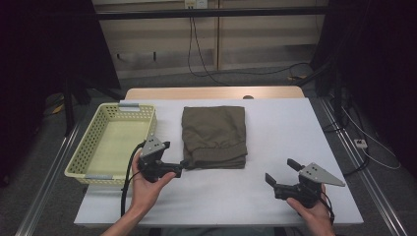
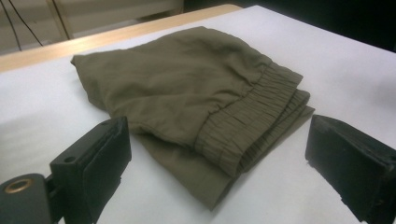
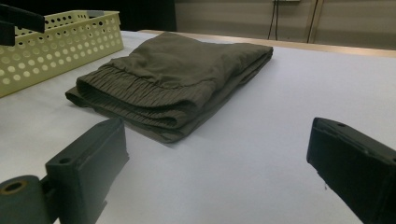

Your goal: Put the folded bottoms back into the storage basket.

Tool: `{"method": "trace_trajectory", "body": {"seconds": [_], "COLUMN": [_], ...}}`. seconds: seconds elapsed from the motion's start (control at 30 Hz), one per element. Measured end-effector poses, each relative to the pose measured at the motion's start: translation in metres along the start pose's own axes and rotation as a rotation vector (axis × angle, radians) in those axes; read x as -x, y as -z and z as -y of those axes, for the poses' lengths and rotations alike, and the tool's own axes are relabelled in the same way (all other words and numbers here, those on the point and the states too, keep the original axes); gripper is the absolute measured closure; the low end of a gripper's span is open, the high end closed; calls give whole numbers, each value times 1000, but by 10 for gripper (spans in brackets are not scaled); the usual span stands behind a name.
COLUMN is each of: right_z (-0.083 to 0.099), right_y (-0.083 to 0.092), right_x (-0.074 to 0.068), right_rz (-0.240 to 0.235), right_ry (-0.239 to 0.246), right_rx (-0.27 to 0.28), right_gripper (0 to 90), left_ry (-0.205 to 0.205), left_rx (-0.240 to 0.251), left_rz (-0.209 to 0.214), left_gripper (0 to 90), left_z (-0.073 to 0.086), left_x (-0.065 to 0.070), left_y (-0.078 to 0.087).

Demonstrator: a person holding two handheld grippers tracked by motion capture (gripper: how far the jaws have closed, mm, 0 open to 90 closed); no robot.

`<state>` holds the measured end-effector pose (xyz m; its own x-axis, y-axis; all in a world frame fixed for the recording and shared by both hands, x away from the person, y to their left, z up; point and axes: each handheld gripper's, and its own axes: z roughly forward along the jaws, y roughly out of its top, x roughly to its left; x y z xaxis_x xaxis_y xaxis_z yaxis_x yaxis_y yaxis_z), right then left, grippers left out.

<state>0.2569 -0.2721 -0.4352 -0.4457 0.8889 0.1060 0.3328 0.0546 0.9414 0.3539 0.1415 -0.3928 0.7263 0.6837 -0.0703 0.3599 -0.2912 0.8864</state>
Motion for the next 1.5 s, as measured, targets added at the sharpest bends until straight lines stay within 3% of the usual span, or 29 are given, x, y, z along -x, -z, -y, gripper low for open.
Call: {"method": "trace_trajectory", "body": {"seconds": [0.3,0.37,0.47,0.6,0.7,1.3,1.5], "right_z": [0,0,0,0,0,1,1], "right_y": [0,1,1,0,0,-2,-2], "right_x": [0,0,0,0,0,0,-1], "right_rz": [-4,-3,-3,-2,-1,-9,-14], "right_ry": [0,2,3,3,2,3,5], "right_rx": [-1,-2,-2,-3,-4,-23,-25], "right_gripper": [50,50,49,49,49,47,47], "left_ry": [1,35,16,32,22,40,83], "left_rx": [-4,-13,-9,-15,-22,-45,-78], "left_rz": [4,3,-26,-22,-12,-53,-53], "left_gripper": [102,77,78,78,95,74,59], "left_z": [-12,-15,-19,-23,-26,-40,-48], "left_x": [-7,-11,-13,-17,-20,-32,-41], "left_y": [-9,-13,-16,-20,-25,-53,-68]}}
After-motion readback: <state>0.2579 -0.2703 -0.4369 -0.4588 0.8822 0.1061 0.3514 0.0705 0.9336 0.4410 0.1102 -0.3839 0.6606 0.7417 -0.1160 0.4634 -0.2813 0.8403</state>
